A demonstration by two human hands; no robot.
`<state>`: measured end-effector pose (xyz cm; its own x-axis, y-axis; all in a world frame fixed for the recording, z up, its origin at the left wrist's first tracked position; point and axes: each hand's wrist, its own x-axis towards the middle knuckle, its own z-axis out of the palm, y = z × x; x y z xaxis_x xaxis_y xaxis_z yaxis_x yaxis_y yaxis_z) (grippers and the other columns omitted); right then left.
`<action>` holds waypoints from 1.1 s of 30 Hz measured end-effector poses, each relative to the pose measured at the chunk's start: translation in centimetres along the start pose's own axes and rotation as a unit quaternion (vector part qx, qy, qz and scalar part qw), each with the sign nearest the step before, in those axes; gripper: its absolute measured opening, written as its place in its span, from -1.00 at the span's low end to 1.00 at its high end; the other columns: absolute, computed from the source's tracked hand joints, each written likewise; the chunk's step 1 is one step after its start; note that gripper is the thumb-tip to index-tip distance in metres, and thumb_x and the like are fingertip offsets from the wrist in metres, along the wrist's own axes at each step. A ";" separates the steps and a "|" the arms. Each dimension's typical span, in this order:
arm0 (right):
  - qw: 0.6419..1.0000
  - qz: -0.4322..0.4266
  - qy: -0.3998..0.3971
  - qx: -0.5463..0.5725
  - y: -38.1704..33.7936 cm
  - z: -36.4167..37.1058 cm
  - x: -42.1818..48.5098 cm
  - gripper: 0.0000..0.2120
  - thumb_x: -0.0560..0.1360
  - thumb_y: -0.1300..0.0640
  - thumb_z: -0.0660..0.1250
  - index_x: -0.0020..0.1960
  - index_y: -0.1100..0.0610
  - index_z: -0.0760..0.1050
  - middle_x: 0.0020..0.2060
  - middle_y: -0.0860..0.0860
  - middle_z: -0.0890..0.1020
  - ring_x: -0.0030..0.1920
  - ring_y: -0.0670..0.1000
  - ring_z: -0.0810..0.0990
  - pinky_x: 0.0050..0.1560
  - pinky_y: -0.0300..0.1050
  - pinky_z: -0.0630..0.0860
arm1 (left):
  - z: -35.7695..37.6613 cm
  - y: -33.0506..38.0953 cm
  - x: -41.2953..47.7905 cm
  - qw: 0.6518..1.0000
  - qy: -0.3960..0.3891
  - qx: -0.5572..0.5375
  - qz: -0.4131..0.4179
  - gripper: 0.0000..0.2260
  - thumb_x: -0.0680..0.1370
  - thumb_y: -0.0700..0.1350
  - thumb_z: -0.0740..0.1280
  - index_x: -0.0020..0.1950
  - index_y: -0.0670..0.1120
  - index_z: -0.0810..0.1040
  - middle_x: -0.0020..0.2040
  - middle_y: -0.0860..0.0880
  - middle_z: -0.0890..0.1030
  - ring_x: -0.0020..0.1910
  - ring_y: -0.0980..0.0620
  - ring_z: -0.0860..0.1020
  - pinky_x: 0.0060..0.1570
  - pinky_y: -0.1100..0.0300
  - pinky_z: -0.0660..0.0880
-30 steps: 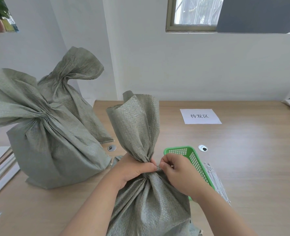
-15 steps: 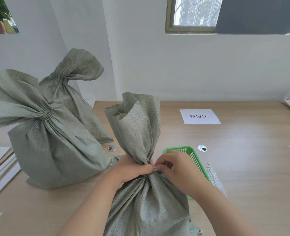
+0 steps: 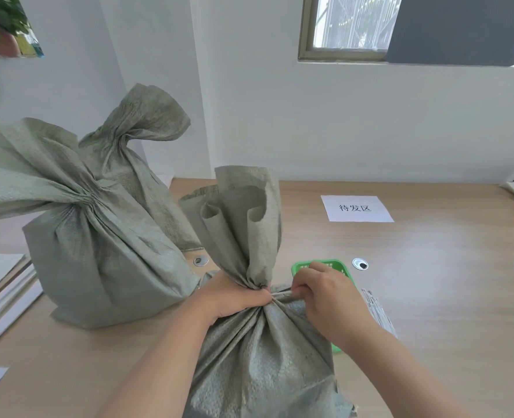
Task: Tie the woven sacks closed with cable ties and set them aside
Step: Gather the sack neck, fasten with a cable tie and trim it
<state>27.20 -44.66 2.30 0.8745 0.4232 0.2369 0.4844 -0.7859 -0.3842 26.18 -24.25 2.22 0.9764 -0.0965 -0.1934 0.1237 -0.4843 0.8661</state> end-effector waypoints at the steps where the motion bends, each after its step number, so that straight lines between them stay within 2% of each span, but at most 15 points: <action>1: 1.000 -0.017 -0.014 -0.015 -0.2 -0.1 0.1 -0.84 0.50 0.24 0.25 -0.10 0.03 0.56 -0.13 -0.04 0.56 -0.12 0.11 0.57 -0.14 0.04 0.52 | 0.0 -0.1 0.1 1.000 0.002 -0.003 0.003 -0.93 0.40 -0.12 0.47 -0.15 -0.08 0.66 -0.23 0.13 0.66 -0.17 0.25 0.59 -0.09 0.36 0.49; 6: 0.983 -0.121 -0.104 -0.089 -1.6 -0.2 1.6 -0.84 0.56 0.13 0.12 0.08 0.09 0.44 -0.06 0.08 0.61 -0.05 0.19 0.58 -0.11 0.07 0.51 | 0.2 -0.3 -0.2 0.999 0.026 -0.015 0.017 -0.88 0.39 -0.13 0.51 -0.09 -0.05 0.69 -0.13 0.05 0.72 -0.10 0.27 0.63 -0.07 0.35 0.54; 8: 0.974 -0.159 -0.106 -0.123 -2.1 0.1 2.2 -0.81 0.56 0.05 0.08 0.01 0.12 0.39 -0.12 0.12 0.61 -0.13 0.22 0.59 -0.24 0.04 0.44 | 0.3 -0.3 -0.4 0.999 0.039 -0.009 0.031 -0.92 0.39 -0.21 0.49 -0.14 -0.08 0.67 -0.15 0.02 0.71 -0.18 0.30 0.60 -0.09 0.31 0.54; 11: 0.967 -0.194 -0.092 -0.137 -1.9 0.2 2.9 -0.70 0.45 -0.11 -0.06 -0.21 0.06 0.32 -0.29 0.15 0.60 -0.30 0.23 0.54 -0.34 -0.06 0.27 | 0.2 -0.4 -0.8 0.998 0.052 -0.004 0.044 -0.84 0.40 -0.22 0.47 -0.30 0.02 0.61 -0.31 0.16 0.66 -0.25 0.32 0.56 -0.14 0.32 0.51; 13: 0.968 -0.214 -0.068 -0.115 -1.4 0.5 3.1 -0.73 0.40 -0.12 0.01 -0.34 0.04 0.24 -0.46 0.12 0.54 -0.47 0.18 0.40 -0.43 -0.11 0.26 | 0.6 -0.7 -0.8 0.998 0.046 0.000 0.035 -0.79 0.43 -0.19 0.46 -0.34 0.07 0.58 -0.37 0.21 0.61 -0.30 0.36 0.53 -0.20 0.38 0.47; 15: 0.971 -0.217 -0.031 -0.094 -1.1 0.9 2.8 -0.73 0.38 -0.07 0.14 -0.39 0.03 0.16 -0.60 0.07 0.45 -0.58 0.15 0.32 -0.55 -0.16 0.26 | 0.6 -1.4 -0.8 1.000 0.021 -0.009 0.013 -0.89 0.45 -0.08 0.49 -0.24 0.05 0.60 -0.31 0.20 0.62 -0.26 0.38 0.54 -0.12 0.41 0.49; 16: 0.974 -0.211 -0.023 -0.083 -0.8 1.1 2.5 -0.72 0.36 -0.04 0.18 -0.40 0.02 0.14 -0.63 0.05 0.42 -0.62 0.15 0.33 -0.59 -0.18 0.29 | 0.6 -2.4 -0.4 1.000 -0.001 -0.021 -0.014 -0.85 0.42 0.06 0.52 -0.13 0.05 0.63 -0.20 0.18 0.66 -0.14 0.36 0.57 0.04 0.34 0.52; 18: 0.976 -0.209 -0.017 -0.064 -0.3 1.1 2.0 -0.73 0.34 -0.02 0.20 -0.42 0.01 0.16 -0.66 0.03 0.38 -0.64 0.16 0.35 -0.62 -0.20 0.30 | 0.7 -3.6 -0.1 0.997 -0.027 -0.034 -0.069 -0.37 0.24 0.42 0.50 0.16 0.08 0.61 0.13 0.15 0.65 0.21 0.18 0.56 0.29 0.17 0.45; 19: 0.976 -0.210 -0.010 -0.060 0.0 1.1 1.9 -0.73 0.34 -0.01 0.20 -0.45 0.03 0.20 -0.66 0.03 0.37 -0.65 0.15 0.35 -0.63 -0.21 0.29 | 0.5 -3.8 -0.1 0.992 -0.024 -0.049 -0.113 -0.27 0.21 0.46 0.49 0.24 0.07 0.59 0.21 0.15 0.60 0.29 0.12 0.52 0.29 0.22 0.42; 22: 0.974 -0.219 0.014 -0.061 0.9 1.3 2.0 -0.73 0.35 0.01 0.21 -0.48 0.08 0.31 -0.67 0.01 0.34 -0.65 0.12 0.33 -0.64 -0.20 0.29 | -0.1 -3.1 0.0 0.994 -0.043 -0.068 -0.074 -0.88 0.49 0.11 0.47 -0.01 0.15 0.67 -0.02 0.24 0.65 0.09 0.28 0.58 -0.06 0.53 0.42; 23: 0.973 -0.221 0.021 -0.059 1.0 1.4 2.0 -0.73 0.35 0.02 0.21 -0.49 0.08 0.31 -0.66 0.00 0.33 -0.65 0.10 0.31 -0.65 -0.19 0.30 | -0.2 -2.0 -0.3 0.996 -0.044 -0.050 -0.055 -0.98 0.52 0.03 0.46 -0.08 0.17 0.67 -0.10 0.25 0.66 -0.03 0.38 0.58 -0.14 0.58 0.41; 25: 0.973 -0.221 0.028 -0.056 1.0 1.8 2.2 -0.73 0.35 0.03 0.21 -0.48 0.08 0.30 -0.65 -0.01 0.31 -0.63 0.09 0.29 -0.64 -0.18 0.32 | -0.3 -1.6 -0.3 0.999 -0.042 -0.025 -0.015 -0.89 0.54 -0.02 0.44 -0.15 0.19 0.64 -0.21 0.29 0.65 -0.21 0.49 0.54 -0.18 0.61 0.40; 27: 0.975 -0.214 0.035 -0.051 0.8 2.1 2.3 -0.72 0.36 0.02 0.19 -0.46 0.06 0.22 -0.63 -0.05 0.22 -0.61 0.08 0.23 -0.62 -0.18 0.33 | -0.5 -1.2 -0.2 0.999 -0.036 0.006 -0.007 -0.91 0.51 0.00 0.44 -0.16 0.19 0.66 -0.19 0.28 0.68 -0.15 0.42 0.58 0.05 0.42 0.49; 29: 0.977 -0.203 0.042 -0.046 0.6 2.1 2.6 -0.73 0.37 0.01 0.19 -0.43 0.04 0.18 -0.59 -0.08 0.18 -0.58 0.08 0.21 -0.60 -0.14 0.34 | -0.5 -1.4 0.2 0.999 -0.038 0.012 0.011 -0.95 0.50 -0.02 0.45 -0.14 0.15 0.67 -0.15 0.21 0.69 -0.07 0.27 0.62 0.10 0.22 0.51; 33: 0.988 -0.147 0.041 0.004 0.7 2.1 2.2 -0.78 0.39 -0.03 0.21 -0.37 0.04 0.34 -0.55 -0.10 0.30 -0.51 0.03 0.33 -0.49 -0.08 0.43 | -0.6 -1.0 0.5 0.999 -0.038 0.004 0.032 -0.97 0.51 -0.08 0.45 -0.12 0.06 0.67 -0.16 0.17 0.69 -0.05 0.22 0.63 0.08 0.25 0.49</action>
<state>29.53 -43.28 0.66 0.6905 0.5950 0.4113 0.7184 -0.6302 -0.2946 26.64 -23.31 1.53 0.9661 -0.1919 -0.1729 0.0608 -0.4816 0.8743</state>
